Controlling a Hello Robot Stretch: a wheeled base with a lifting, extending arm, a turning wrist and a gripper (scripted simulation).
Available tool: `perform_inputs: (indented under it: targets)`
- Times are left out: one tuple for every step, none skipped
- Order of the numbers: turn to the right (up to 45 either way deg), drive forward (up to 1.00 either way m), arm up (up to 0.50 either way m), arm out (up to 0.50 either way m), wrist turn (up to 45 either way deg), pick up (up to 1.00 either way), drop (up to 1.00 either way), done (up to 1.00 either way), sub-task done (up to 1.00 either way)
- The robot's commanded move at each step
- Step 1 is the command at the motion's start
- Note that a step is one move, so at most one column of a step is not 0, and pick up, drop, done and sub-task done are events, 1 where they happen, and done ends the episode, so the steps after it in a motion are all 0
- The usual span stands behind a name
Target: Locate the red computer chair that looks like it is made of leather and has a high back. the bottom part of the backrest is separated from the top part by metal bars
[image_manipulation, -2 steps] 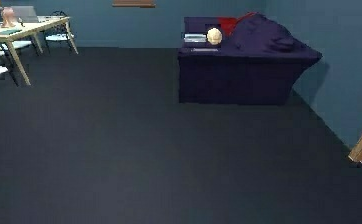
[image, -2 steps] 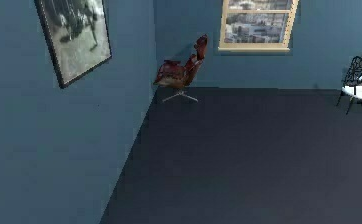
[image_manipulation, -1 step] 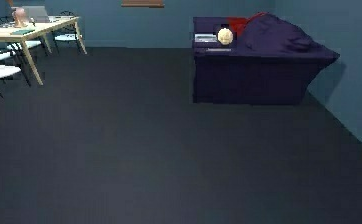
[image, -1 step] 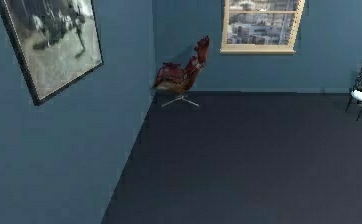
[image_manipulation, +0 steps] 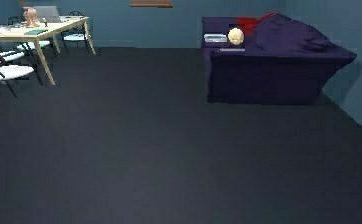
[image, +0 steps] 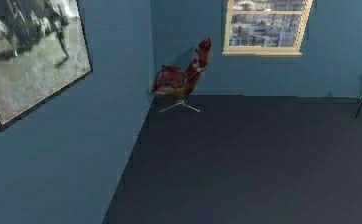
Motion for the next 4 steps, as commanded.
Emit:
perform_inputs:
  targets:
    - [9.0,0.00,0.00,0.00,0.0,0.00,0.00,0.00,0.00]
    - [0.0,1.00,0.00,0.00,0.0,0.00,0.00,0.00,0.00]
    - [0.0,0.90,0.00,0.00,0.0,0.00,0.00,0.00,0.00]
    - [-21.0,0.00,0.00,0.00,0.0,0.00,0.00,0.00,0.00]
